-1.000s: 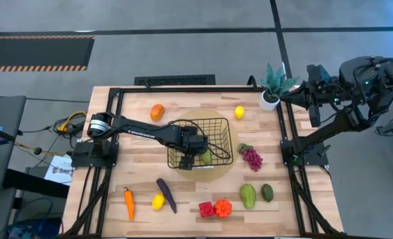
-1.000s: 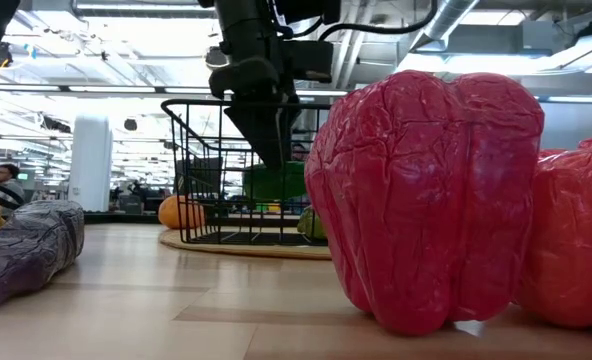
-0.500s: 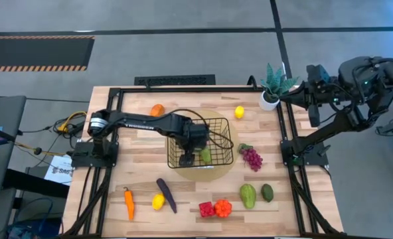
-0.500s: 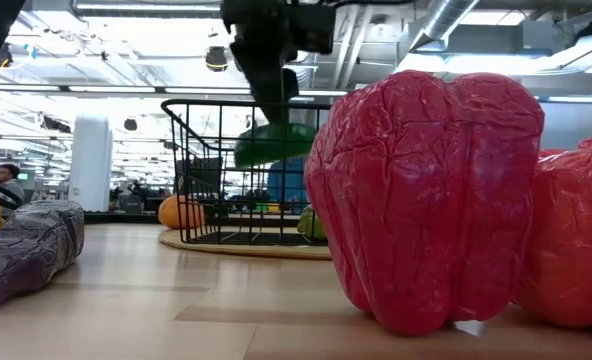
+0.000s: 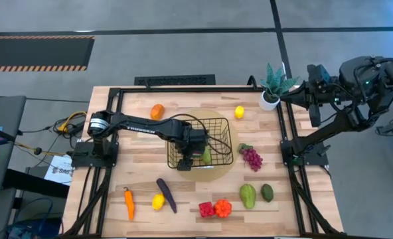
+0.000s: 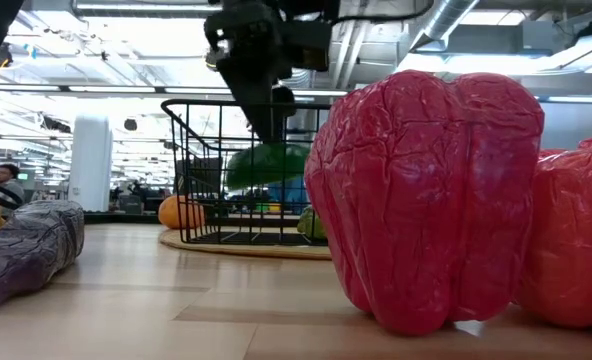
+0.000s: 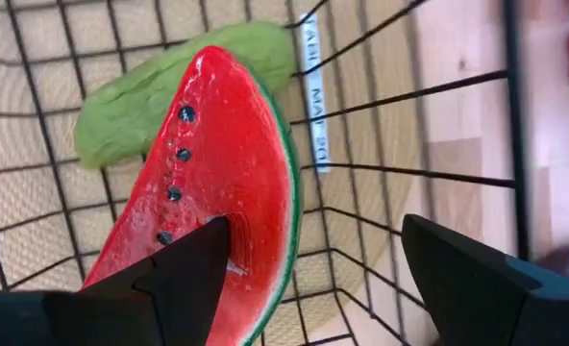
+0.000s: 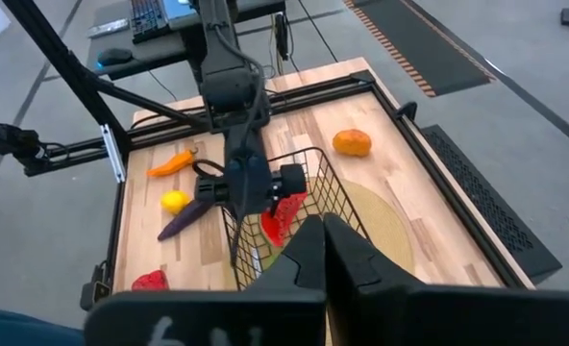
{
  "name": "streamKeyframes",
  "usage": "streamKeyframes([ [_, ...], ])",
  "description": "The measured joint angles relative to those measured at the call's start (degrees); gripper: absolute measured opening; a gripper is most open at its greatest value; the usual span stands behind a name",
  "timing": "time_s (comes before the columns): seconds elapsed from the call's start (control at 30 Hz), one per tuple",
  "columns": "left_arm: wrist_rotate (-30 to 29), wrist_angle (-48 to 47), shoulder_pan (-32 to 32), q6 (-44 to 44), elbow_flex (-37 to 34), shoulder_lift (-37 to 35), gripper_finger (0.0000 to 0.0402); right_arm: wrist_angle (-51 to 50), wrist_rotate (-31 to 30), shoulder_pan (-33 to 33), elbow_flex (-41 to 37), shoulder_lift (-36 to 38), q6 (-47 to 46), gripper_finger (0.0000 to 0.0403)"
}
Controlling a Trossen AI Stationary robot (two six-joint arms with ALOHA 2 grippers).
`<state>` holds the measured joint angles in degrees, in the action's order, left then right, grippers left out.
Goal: Build produce basket
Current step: Put the green watermelon into the wire basket
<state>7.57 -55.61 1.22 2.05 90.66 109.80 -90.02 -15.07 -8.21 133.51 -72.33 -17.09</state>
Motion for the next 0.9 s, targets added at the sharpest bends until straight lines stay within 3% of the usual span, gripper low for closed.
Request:
streamKeyframes([
  [0.2, -0.2, -1.4, -0.2, -1.3, 1.6, 0.0, 0.0293, 0.1, -3.2, 0.0, -4.0, -0.4, -0.2, 0.0003],
  [0.47, -0.6, -2.3, -0.2, -0.8, 1.7, 0.0, 0.0293, 3.4, -8.4, 0.0, -29.9, 1.6, -8.3, 0.0001],
  [0.6, -0.5, -2.5, -0.2, -0.8, 1.7, 0.0, 0.0293, 15.0, -9.5, -0.7, -46.1, 4.5, -11.2, 0.0001],
  [0.9, -0.5, -2.4, -0.2, -0.8, 1.7, 0.0, 0.0293, 55.0, -7.0, -3.4, -79.3, 13.8, -20.1, 0.0001],
])
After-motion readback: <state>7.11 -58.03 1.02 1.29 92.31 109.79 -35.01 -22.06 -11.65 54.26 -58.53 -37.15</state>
